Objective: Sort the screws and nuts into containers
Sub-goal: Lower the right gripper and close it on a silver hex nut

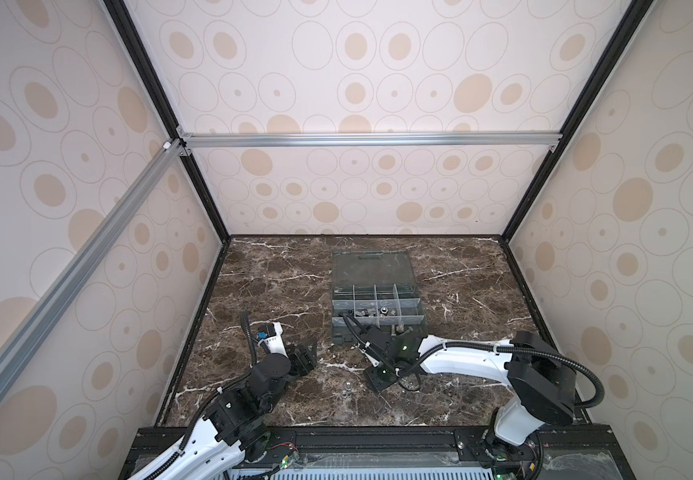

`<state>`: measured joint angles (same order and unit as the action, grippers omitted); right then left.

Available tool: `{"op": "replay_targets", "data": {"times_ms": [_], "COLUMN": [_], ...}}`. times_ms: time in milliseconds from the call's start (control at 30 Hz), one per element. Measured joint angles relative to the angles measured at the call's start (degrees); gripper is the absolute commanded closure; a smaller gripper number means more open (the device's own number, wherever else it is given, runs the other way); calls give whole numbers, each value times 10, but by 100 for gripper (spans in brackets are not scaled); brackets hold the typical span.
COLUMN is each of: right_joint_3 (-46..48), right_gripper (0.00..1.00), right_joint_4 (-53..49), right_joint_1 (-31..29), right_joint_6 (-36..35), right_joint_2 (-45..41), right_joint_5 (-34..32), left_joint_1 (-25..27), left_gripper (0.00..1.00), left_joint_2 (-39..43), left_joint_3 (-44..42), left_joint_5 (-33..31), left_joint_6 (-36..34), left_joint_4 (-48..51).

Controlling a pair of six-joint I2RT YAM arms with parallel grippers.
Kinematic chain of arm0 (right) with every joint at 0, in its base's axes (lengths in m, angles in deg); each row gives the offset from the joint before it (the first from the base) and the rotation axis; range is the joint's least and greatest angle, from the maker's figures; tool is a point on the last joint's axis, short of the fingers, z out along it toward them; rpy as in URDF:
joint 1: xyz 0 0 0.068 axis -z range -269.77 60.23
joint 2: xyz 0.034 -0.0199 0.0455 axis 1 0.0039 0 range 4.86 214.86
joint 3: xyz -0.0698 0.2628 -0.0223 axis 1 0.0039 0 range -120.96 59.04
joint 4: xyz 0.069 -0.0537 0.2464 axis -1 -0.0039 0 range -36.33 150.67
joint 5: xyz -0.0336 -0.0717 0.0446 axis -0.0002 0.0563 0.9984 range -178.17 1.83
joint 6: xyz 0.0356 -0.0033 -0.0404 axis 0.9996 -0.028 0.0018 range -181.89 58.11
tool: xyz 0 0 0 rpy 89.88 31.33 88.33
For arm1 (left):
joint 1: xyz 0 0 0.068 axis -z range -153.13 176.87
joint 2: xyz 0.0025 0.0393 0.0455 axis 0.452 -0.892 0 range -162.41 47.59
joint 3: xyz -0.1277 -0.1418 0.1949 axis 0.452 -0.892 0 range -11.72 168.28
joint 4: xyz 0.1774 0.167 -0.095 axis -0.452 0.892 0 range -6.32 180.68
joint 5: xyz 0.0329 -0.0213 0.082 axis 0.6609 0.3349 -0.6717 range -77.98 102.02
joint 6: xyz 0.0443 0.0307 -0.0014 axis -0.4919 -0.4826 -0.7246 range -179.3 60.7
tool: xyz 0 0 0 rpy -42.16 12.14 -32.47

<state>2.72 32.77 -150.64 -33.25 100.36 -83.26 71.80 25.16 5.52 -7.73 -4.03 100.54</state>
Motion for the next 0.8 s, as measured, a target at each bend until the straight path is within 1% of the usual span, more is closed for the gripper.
{"op": "replay_targets", "data": {"times_ms": [467, 800], "right_joint_3": [-79, -113], "right_gripper": [46, 47], "right_joint_4": [-4, -13], "right_joint_1": [-26, -28], "right_joint_6": [-24, -32], "right_joint_2": [81, 97], "right_joint_5": [17, 22], "left_joint_1": [0, 0], "left_gripper": [23, 23], "left_joint_2": [9, 9], "left_joint_3": [-16, -29], "left_joint_5": [1, 1], "left_joint_6": [34, 49], "left_joint_4": [4, -4]}}
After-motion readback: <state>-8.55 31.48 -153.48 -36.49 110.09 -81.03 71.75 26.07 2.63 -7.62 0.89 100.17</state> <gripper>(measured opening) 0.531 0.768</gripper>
